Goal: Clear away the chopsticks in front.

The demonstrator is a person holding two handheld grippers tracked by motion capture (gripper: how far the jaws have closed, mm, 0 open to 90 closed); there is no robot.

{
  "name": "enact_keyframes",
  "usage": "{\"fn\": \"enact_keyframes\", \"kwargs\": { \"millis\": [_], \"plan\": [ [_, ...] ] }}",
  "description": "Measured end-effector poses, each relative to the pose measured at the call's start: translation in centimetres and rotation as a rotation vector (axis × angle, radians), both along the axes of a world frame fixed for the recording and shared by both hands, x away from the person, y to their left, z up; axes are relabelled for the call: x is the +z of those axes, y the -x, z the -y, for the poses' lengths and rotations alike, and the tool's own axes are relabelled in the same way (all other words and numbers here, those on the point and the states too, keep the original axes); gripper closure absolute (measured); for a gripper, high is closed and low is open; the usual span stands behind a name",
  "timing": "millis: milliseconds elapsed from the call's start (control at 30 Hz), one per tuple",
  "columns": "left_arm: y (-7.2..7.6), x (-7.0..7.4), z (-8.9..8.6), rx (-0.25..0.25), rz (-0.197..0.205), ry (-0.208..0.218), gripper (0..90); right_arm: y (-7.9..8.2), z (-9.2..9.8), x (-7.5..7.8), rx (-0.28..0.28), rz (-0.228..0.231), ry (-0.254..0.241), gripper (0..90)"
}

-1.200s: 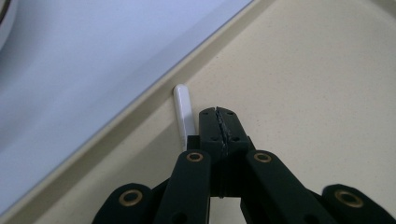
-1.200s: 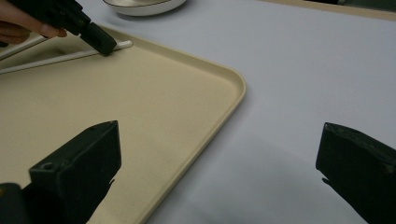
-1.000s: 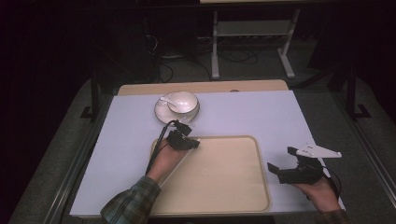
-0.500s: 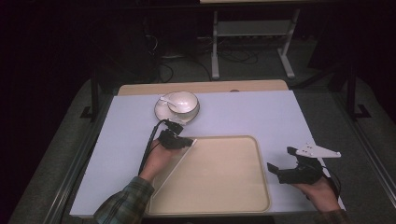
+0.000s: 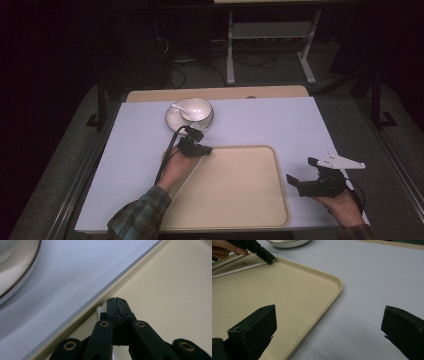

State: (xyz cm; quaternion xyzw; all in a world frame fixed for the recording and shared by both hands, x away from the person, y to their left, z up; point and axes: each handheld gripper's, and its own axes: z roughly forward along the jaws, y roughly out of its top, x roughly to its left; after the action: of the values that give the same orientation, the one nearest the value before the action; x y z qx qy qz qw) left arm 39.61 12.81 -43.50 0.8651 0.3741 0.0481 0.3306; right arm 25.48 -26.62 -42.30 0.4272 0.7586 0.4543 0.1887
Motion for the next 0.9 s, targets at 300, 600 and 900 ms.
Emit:
{"fn": "enact_keyframes", "kwargs": {
  "millis": [300, 600, 900],
  "plan": [
    [0.3, 0.1, -2.3, 0.035, -0.002, -0.015, 89.6, 0.0, 0.1, 0.0, -0.002, 0.002, -0.003, 0.0],
    [1.3, 0.2, -5.1, 0.069, -0.003, -0.033, 89.6, 0.0, 0.0, 0.1, -0.002, 0.002, -0.002, 0.0],
    [1.7, 0.3, -7.3, 0.112, -0.004, -0.031, 89.6, 0.1, 0.0, 0.1, -0.003, 0.002, -0.003, 0.0]
  ]
}}
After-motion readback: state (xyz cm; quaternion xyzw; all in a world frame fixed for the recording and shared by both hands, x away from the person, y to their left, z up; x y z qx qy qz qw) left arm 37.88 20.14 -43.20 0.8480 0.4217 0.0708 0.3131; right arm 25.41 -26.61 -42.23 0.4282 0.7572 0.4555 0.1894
